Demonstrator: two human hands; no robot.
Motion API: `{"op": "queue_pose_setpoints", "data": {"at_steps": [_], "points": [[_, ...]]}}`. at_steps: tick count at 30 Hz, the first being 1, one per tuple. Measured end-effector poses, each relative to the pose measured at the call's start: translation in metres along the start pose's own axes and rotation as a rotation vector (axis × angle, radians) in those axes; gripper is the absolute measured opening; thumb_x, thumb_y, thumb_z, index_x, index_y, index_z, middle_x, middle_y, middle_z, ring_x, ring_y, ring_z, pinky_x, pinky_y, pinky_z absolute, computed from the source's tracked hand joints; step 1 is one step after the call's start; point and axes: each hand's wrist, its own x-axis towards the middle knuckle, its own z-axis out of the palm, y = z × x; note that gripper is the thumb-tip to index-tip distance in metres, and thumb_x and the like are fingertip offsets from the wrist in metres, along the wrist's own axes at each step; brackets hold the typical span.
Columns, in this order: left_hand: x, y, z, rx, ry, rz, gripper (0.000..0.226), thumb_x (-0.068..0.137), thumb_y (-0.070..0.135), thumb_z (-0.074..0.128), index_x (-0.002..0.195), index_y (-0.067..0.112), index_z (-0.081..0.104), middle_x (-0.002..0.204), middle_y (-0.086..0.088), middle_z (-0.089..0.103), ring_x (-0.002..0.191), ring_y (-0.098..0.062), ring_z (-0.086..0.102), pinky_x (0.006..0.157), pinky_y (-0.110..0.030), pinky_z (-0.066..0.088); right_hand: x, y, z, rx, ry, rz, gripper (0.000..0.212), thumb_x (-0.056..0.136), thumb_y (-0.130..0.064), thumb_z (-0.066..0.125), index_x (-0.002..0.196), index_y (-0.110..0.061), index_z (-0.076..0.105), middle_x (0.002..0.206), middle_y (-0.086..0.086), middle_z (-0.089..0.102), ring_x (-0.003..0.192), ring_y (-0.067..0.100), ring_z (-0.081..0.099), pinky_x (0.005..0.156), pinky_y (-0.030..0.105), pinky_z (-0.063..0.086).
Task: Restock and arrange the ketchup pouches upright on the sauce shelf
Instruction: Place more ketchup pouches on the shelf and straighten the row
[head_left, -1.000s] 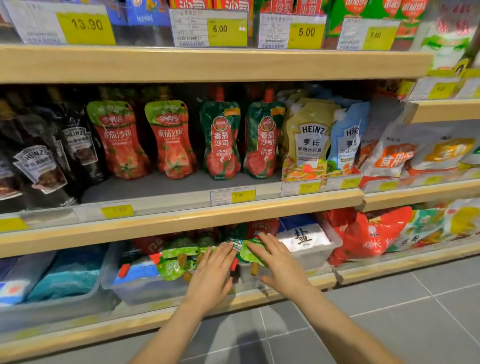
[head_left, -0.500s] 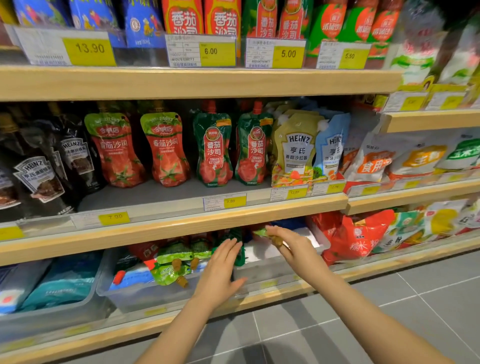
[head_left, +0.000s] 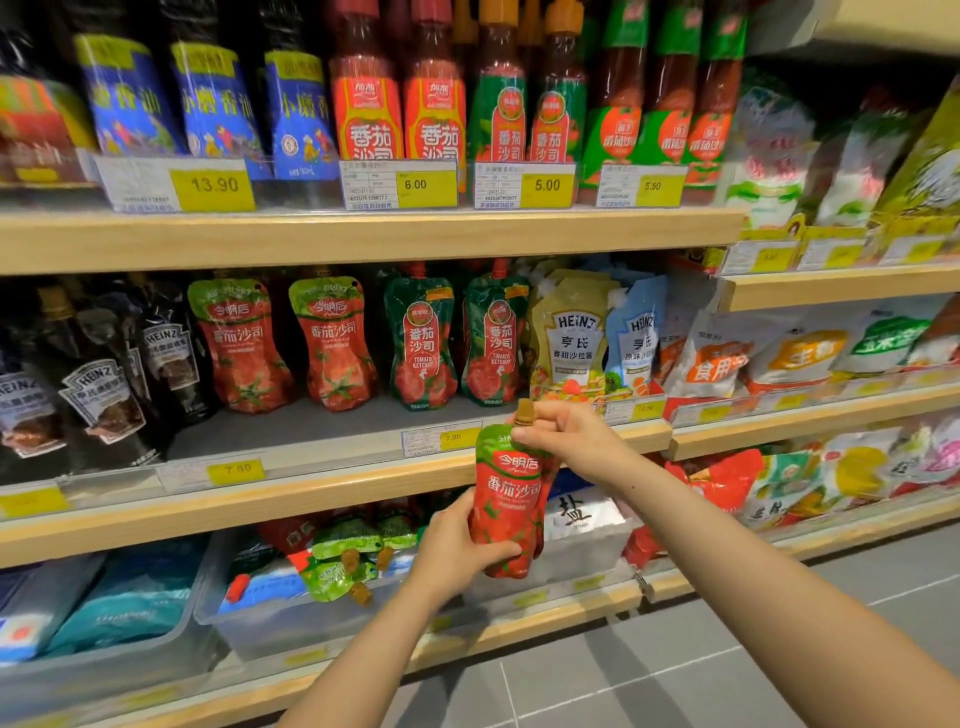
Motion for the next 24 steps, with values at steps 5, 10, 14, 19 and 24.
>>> {"op": "queue_pose_setpoints", "data": {"at_steps": [5,10,14,19,24], "points": [[-0.009,-0.004,-0.015,0.069,0.038,-0.014,0.069,0.059,0.048,0.078,0.12,0.036,0.048,0.11,0.014,0.064,0.098,-0.005,0.06,0.085,-0.032,0.052,0.005,-0.001,0.016,0.084,0.042,0.045,0.011,0.085,-0.015,0.063,0.093,-0.022,0.068,0.085,-0.004,0.074,0.083,0.01,0.069,0.066,0.019,0.054],[-0.02,-0.006,-0.027,-0.031,0.084,-0.014,0.053,0.058,0.04,0.083,0.103,0.045,0.054,0.099,0.018,0.067,0.091,0.004,0.062,0.082,-0.025,0.052,-0.001,0.025,0.038,0.237,0.099,0.057,0.015,0.086,-0.019,0.061,0.099,-0.019,0.067,0.091,-0.003,0.074,0.086,0.011,0.068,0.07,0.021,0.054],[-0.031,-0.008,-0.037,-0.033,0.099,-0.027,0.056,0.056,0.041,0.084,0.104,0.041,0.055,0.096,0.022,0.066,0.089,0.007,0.062,0.074,-0.012,0.048,-0.002,0.034,0.059,0.252,0.059,0.161,0.031,0.091,-0.035,0.05,0.074,-0.019,0.071,0.072,-0.004,0.074,0.069,0.005,0.067,0.062,0.018,0.053],[-0.038,-0.008,-0.065,0.012,0.163,-0.044,0.054,0.057,0.046,0.082,0.104,0.037,0.057,0.093,0.021,0.064,0.089,0.003,0.062,0.076,-0.018,0.051,0.012,0.014,0.08,0.24,0.064,0.179,0.022,0.087,-0.036,0.058,0.087,-0.018,0.07,0.087,-0.003,0.075,0.084,0.011,0.068,0.077,0.026,0.054],[-0.034,0.004,-0.095,0.157,0.302,0.015,0.049,0.058,0.05,0.076,0.101,0.039,0.057,0.085,0.014,0.069,0.081,-0.008,0.064,0.066,-0.026,0.049,0.013,0.001,0.117,0.059,0.176,0.06,0.033,0.067,-0.007,0.079,0.096,-0.016,0.064,0.089,-0.002,0.071,0.076,0.002,0.067,0.069,0.019,0.055]]}}
